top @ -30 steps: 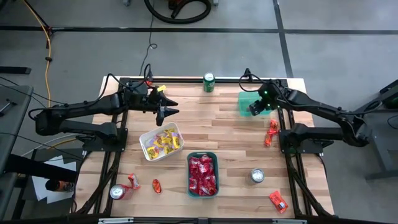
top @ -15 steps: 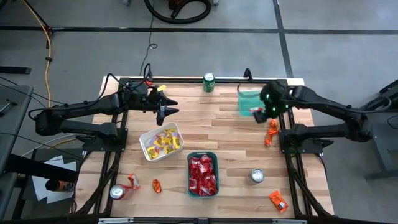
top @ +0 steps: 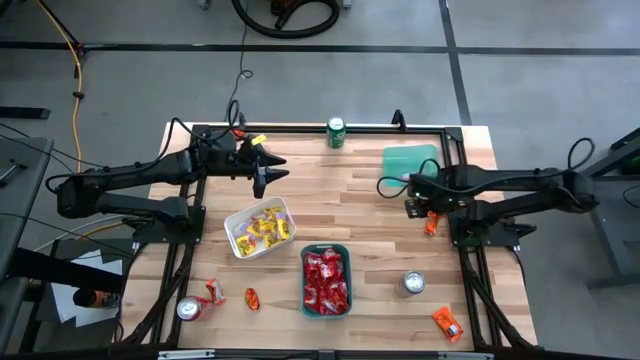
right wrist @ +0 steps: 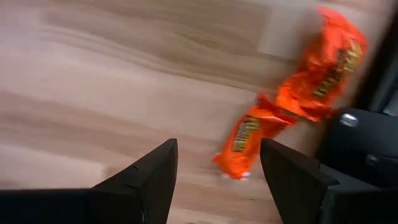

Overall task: Sort candy
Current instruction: Put the orange chocolate into the transparent green bin

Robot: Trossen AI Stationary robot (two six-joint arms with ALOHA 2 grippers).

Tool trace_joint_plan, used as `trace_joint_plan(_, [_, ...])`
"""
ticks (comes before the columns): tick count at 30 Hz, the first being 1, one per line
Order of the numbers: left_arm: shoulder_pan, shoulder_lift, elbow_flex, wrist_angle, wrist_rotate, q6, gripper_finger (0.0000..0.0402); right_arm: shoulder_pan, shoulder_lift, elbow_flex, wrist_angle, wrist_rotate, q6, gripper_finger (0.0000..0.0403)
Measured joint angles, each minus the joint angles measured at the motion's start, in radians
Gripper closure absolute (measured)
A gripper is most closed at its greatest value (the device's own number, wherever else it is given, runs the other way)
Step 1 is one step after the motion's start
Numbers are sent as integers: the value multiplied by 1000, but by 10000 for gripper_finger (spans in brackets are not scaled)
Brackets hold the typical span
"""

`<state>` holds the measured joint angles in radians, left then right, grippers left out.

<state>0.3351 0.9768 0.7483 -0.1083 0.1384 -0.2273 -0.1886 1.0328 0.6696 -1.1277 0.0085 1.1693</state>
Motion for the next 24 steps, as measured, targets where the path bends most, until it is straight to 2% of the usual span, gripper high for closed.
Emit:
trace_joint_plan(4, [0,0,0,2,0,-5,224,0,78,-1,2,-31,-39,178])
trace_joint_plan(9, [0,0,0,2,0,1,224,8,199,-1,8,-68,-200,178])
trace_joint_plan(24, [0,0,0,1,0,2,224,15,401,-1,48,-71,-255,180])
